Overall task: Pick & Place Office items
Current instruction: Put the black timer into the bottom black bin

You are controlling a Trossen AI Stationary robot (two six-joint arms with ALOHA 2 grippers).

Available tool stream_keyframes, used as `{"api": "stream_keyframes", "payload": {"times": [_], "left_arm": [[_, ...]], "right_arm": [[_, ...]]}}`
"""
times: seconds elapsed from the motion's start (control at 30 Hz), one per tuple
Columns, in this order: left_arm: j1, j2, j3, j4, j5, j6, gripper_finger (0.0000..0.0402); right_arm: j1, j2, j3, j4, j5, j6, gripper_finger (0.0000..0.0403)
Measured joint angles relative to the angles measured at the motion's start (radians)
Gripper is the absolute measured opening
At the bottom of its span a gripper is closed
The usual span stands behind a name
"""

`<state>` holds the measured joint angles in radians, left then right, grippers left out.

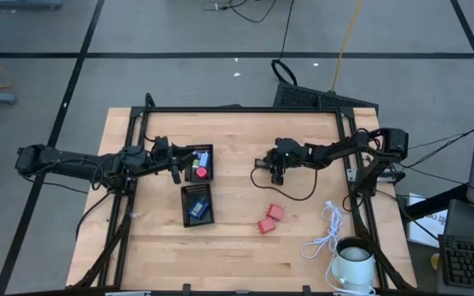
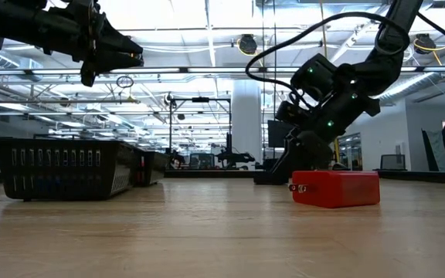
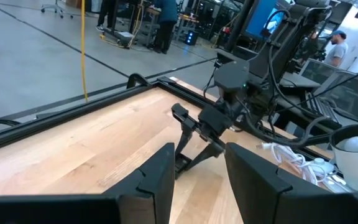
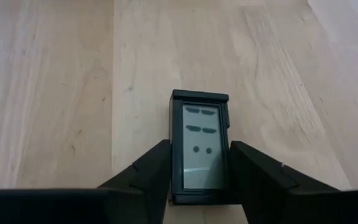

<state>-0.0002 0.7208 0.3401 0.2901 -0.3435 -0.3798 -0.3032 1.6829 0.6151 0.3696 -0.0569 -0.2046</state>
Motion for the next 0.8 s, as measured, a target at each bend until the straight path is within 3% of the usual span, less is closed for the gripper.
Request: {"api": "stream_keyframes", "payload": {"times": [0.17, 0.53, 0.8], "left_arm": [[0.0, 0.0, 0.0, 0.0, 0.0, -0.001, 0.0145], [0.0, 0.0, 0.0, -0.001, 0.0, 0.003, 0.0145], [0.0, 0.0, 0.0, -0.002, 0.0, 0.005, 0.0145]], "right_arm": [[-0.004, 0.0, 0.0, -0.001, -0.001, 0.036, 0.0139], [0.004, 0.003, -0.004, -0.004, 0.003, 0.05, 0.0241], [-0.006, 0.003, -0.004, -0.008, 0.003, 0.097, 0.0259]]}}
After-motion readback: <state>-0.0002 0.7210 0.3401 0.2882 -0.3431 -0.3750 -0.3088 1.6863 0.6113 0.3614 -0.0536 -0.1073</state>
